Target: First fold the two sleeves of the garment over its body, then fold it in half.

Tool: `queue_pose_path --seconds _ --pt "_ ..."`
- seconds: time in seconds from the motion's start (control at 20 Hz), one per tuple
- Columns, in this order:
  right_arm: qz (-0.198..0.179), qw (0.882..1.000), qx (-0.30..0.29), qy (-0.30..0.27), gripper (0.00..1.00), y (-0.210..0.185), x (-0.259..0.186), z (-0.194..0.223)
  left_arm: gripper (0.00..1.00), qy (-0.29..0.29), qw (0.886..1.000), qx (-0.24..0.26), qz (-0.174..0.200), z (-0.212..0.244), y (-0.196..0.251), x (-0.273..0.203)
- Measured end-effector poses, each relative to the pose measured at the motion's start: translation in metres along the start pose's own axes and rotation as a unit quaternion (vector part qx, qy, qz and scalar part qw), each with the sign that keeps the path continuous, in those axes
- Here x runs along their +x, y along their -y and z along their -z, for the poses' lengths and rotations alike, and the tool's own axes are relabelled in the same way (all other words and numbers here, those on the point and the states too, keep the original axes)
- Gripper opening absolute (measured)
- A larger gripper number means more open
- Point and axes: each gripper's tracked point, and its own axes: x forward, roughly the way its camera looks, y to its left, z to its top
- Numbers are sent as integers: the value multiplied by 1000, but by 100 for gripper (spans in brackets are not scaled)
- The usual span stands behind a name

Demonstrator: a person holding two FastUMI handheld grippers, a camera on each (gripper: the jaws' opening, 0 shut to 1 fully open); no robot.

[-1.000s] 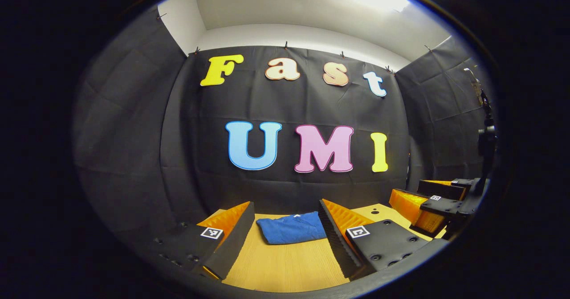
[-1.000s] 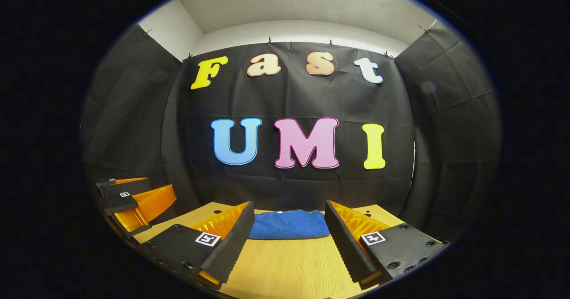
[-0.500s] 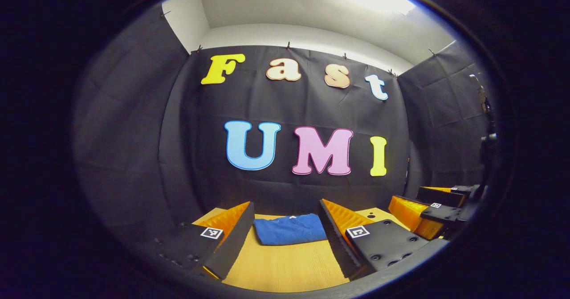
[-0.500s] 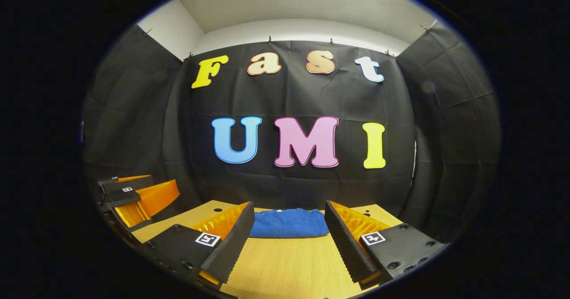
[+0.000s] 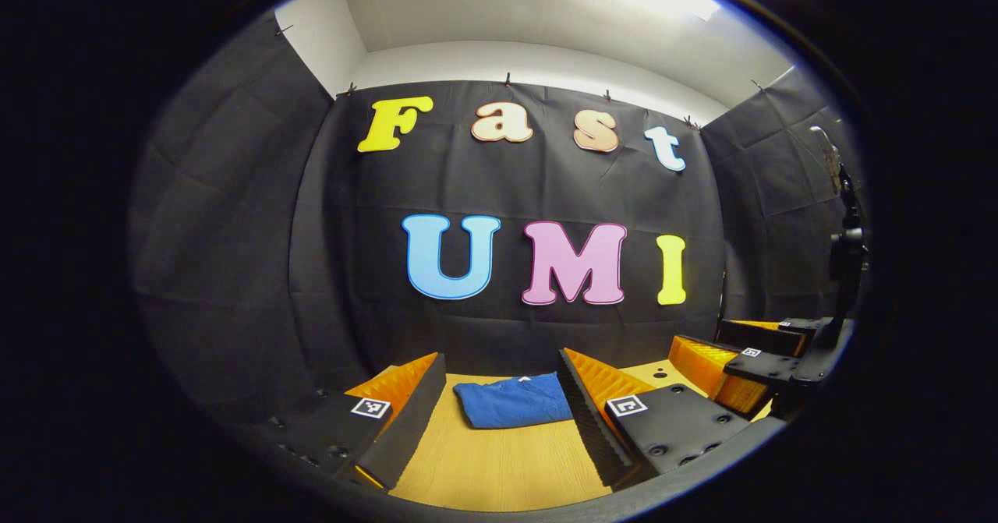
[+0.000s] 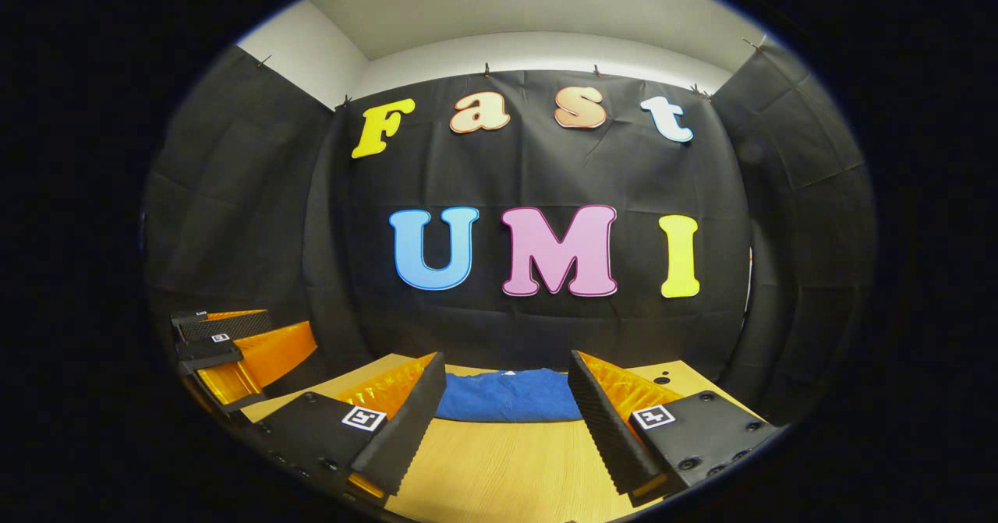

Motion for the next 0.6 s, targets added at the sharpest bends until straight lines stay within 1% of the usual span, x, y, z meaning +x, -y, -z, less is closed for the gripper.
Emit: queue_pose_path --seconds 0.3,0.6 --pt "-11 1000 -4 2 99 -13 7 0 83 -4 1000 -15 -9 0 -13 3" --pt "-14 1000 -4 2 99 -23 14 1 83 -2 1000 -12 6 0 -11 9"
